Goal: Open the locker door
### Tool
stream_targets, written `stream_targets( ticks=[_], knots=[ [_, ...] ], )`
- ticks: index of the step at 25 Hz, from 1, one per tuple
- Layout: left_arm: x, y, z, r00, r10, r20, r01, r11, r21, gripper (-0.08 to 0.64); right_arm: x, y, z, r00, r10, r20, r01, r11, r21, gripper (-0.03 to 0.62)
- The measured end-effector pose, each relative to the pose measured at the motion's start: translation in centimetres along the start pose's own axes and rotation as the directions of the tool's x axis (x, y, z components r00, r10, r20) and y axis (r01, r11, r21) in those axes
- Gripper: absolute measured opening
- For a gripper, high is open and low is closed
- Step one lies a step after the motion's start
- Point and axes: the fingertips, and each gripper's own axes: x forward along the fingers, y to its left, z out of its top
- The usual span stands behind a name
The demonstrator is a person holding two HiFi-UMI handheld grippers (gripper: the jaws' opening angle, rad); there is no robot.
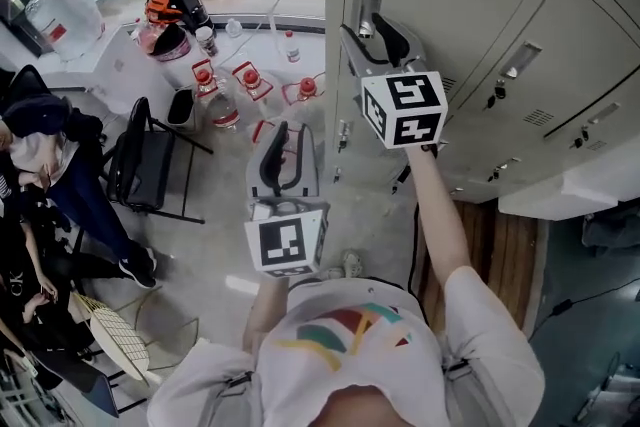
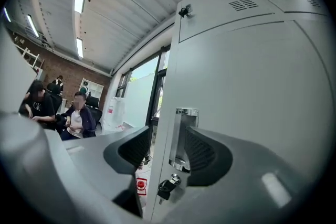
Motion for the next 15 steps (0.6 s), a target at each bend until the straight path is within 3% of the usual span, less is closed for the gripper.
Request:
stream_targets(
  ticks=[4, 15],
  knots=[
    [-0.4, 1.3, -0.4, 0.999, 0.041, 0.004, -0.041, 0.999, -0.001, 0.084, 1.2, -0.1, -0.7, 1.0, -0.008, -0.015, 0.008, 1.0, 0.005, 0.189],
    [-0.5, 2.8, -0.6, 0.998, 0.068, -0.004, -0.068, 0.998, -0.005, 0.084, 2.8, 0.2, -1.6, 0.999, -0.022, -0.035, 0.022, 1.0, 0.009, 0.187]
  ],
)
